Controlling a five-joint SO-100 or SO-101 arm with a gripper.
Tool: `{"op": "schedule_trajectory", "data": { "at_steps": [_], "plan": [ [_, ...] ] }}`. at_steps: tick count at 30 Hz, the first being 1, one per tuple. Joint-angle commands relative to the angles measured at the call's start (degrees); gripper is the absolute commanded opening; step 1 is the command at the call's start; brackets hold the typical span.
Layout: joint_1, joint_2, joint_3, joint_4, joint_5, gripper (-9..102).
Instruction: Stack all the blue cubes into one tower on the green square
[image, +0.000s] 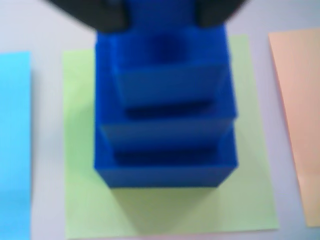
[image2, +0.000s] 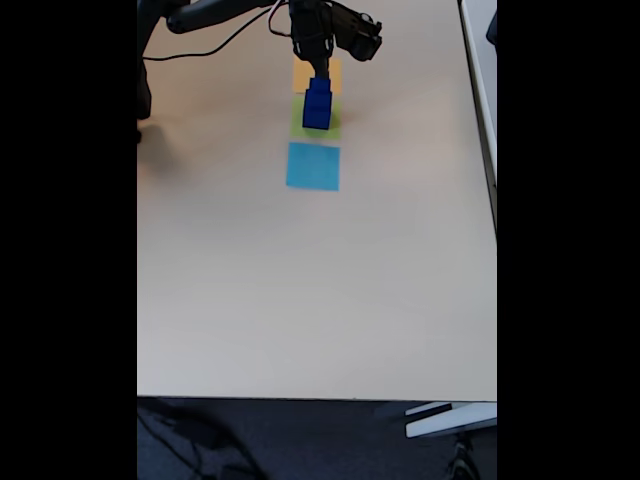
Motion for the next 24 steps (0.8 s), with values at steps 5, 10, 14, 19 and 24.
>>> {"op": "schedule_trajectory", "data": {
  "at_steps": [5,10,14,19,24],
  "plan": [
    [0.09,0.88,-3.34,-0.79,-0.09,3],
    [-0.09,0.79,-3.34,-0.79,0.18,3],
    [-0.18,0.79,-3.34,-0.79,0.18,3],
    [-0.26,0.70,-3.34,-0.79,0.00,6],
    [-0.35,0.70,-3.34,-0.79,0.18,6]
  ]
}}
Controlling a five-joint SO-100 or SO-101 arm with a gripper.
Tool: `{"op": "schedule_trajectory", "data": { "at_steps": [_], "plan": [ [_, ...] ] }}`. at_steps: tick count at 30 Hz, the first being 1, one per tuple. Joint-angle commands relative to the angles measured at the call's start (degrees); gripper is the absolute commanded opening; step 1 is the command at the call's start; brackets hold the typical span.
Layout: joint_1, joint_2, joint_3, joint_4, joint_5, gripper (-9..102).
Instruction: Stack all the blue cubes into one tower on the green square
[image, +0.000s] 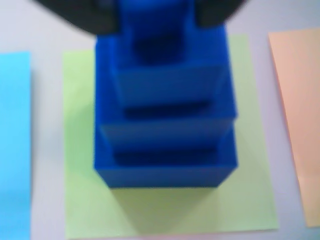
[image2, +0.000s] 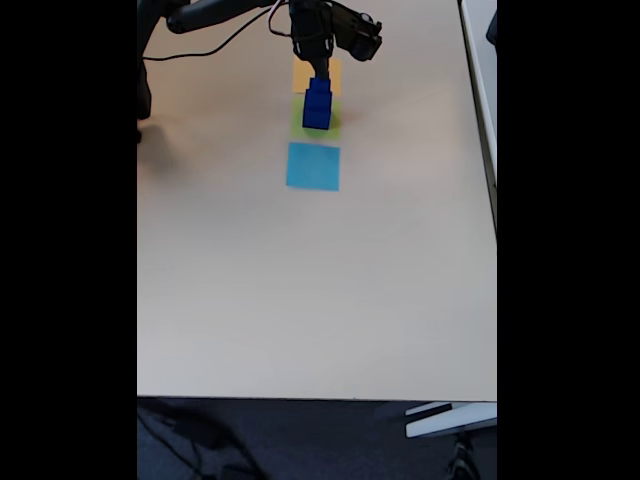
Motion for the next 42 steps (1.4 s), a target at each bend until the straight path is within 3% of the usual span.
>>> {"op": "schedule_trajectory", "data": {
  "at_steps": [1,19,29,31,42],
  "plan": [
    [-0.26,0.70,-3.34,-0.79,0.18,6],
    [-0.35,4.75,-7.03,-2.81,-2.29,9],
    [0.26,17.14,-11.78,-3.25,-16.35,5],
    [0.35,20.83,-9.58,-2.81,-19.25,0],
    [1.49,48.34,14.41,-2.64,-29.09,0]
  ]
}}
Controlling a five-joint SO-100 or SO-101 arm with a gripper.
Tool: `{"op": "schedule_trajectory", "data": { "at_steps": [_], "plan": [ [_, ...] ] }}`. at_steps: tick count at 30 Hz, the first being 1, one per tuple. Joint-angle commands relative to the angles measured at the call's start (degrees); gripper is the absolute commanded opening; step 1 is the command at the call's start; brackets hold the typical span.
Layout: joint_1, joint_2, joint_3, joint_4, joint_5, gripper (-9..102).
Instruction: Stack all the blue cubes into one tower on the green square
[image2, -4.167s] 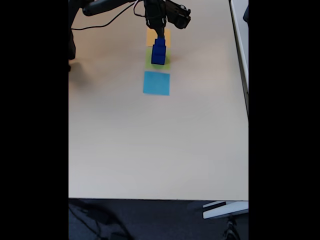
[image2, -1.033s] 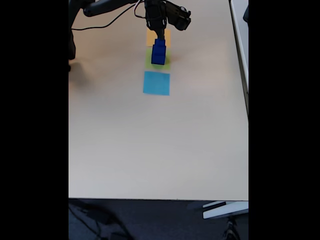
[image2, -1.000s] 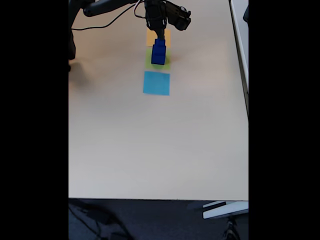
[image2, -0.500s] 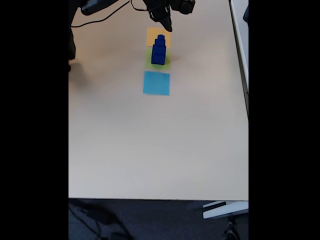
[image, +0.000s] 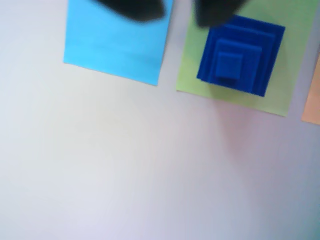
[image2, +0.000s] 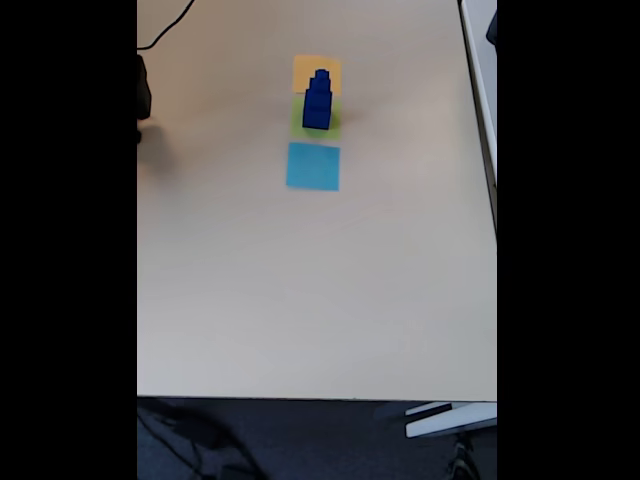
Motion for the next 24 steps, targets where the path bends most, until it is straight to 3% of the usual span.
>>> {"op": "schedule_trajectory", "data": {
  "at_steps": [1,7,18,24],
  "plan": [
    [0.79,11.69,5.45,-0.44,-4.57,0],
    [2.64,26.10,19.95,-1.32,-11.78,0],
    [3.34,53.88,53.96,-13.10,-22.15,0],
    [4.83,67.94,71.37,-21.80,-36.12,0]
  ]
}}
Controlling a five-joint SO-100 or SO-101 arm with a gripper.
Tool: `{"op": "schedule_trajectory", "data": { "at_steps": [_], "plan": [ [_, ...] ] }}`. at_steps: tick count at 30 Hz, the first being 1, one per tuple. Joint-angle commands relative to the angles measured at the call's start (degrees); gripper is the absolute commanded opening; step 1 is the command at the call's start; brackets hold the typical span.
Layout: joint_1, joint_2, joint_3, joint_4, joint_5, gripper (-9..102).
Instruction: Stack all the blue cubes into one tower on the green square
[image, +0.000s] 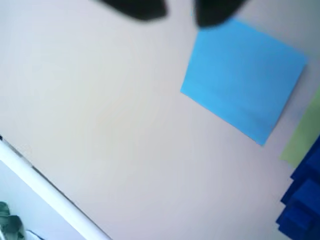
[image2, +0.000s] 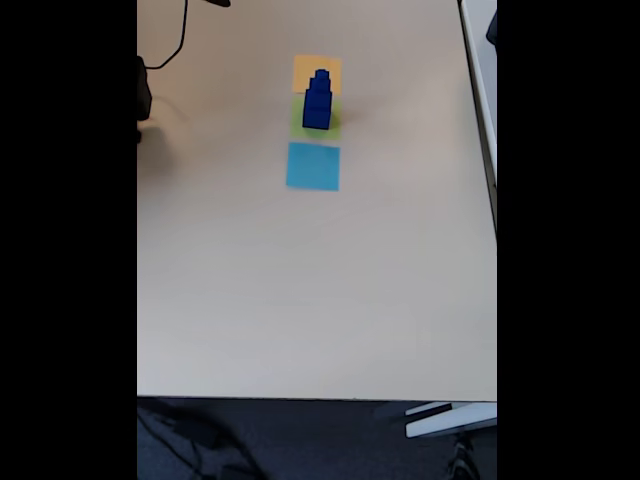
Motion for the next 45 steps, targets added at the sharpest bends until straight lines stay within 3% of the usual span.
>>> {"op": "schedule_trajectory", "data": {
  "at_steps": [1,6,20,29,41,45],
  "plan": [
    [0.35,6.15,6.94,-5.27,-9.67,0],
    [0.53,13.54,16.17,-8.44,-17.31,0],
    [1.23,28.48,37.00,-8.17,-24.61,0],
    [3.78,28.48,45.26,-8.35,-42.01,0],
    [6.50,28.48,59.41,-10.28,-35.86,0],
    [6.77,28.48,62.40,-13.18,-39.99,0]
  ]
}}
